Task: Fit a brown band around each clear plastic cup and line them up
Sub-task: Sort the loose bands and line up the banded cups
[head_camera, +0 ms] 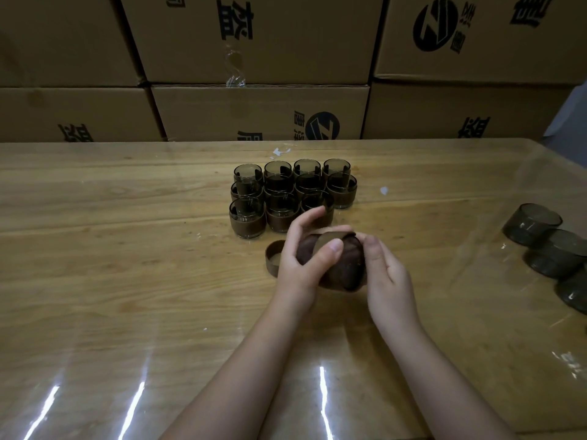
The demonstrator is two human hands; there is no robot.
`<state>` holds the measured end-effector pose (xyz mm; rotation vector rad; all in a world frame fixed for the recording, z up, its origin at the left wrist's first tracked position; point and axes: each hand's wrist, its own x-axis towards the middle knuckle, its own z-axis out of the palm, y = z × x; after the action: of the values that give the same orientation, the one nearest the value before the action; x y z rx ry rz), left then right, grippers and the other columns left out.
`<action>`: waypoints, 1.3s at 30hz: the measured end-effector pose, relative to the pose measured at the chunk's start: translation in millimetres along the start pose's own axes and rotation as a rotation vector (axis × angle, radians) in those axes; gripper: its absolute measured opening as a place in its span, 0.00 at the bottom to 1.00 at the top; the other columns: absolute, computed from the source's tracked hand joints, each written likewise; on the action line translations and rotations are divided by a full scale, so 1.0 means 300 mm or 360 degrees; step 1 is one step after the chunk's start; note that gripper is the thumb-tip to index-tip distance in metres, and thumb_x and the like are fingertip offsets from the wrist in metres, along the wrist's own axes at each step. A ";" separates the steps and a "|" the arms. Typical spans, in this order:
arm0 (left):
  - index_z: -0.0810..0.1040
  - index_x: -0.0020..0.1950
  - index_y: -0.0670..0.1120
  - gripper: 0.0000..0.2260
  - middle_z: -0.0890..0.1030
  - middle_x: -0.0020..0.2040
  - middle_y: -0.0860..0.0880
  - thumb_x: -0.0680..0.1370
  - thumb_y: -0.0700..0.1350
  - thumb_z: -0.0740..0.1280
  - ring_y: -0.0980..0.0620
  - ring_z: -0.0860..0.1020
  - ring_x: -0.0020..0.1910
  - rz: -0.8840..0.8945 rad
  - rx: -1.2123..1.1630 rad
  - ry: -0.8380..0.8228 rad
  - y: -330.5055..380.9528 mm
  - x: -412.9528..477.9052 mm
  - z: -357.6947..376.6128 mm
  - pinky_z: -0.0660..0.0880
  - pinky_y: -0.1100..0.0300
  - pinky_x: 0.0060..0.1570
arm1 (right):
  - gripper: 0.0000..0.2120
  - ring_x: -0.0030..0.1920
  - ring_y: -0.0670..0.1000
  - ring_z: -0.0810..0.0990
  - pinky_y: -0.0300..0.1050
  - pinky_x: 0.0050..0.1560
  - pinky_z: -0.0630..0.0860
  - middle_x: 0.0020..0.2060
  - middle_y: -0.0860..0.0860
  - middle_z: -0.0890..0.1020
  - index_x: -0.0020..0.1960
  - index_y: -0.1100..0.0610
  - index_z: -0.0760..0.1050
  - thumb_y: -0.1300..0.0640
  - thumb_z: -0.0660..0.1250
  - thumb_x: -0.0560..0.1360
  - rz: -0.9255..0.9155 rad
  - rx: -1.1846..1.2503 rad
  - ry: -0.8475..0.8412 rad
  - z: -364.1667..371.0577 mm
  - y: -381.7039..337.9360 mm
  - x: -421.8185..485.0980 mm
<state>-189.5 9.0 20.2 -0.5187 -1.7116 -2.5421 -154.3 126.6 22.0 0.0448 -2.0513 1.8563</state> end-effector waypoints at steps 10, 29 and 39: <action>0.66 0.70 0.53 0.32 0.80 0.61 0.41 0.67 0.54 0.69 0.42 0.78 0.62 -0.0352 -0.0767 0.0120 0.025 0.005 0.011 0.79 0.47 0.53 | 0.19 0.60 0.37 0.74 0.36 0.55 0.75 0.53 0.32 0.73 0.60 0.36 0.71 0.33 0.54 0.72 0.0000 0.0038 -0.0326 0.047 0.000 -0.024; 0.82 0.50 0.46 0.23 0.84 0.47 0.41 0.75 0.59 0.54 0.48 0.80 0.45 -0.0232 0.0274 0.0218 0.056 0.000 0.049 0.76 0.57 0.46 | 0.35 0.59 0.44 0.79 0.36 0.54 0.75 0.56 0.41 0.81 0.61 0.41 0.74 0.25 0.68 0.60 0.0056 0.0380 -0.0203 0.019 -0.043 -0.022; 0.81 0.39 0.48 0.02 0.80 0.37 0.46 0.69 0.44 0.69 0.49 0.79 0.37 -0.0375 -0.0443 0.0242 0.081 -0.004 0.030 0.78 0.61 0.35 | 0.34 0.57 0.52 0.81 0.44 0.50 0.79 0.54 0.52 0.83 0.61 0.45 0.78 0.45 0.83 0.57 0.0363 0.1022 -0.0672 -0.022 -0.061 0.010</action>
<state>-180.9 7.5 44.6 -0.1300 -1.4550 -2.9181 -150.6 131.2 40.9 0.4151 -1.6455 2.7770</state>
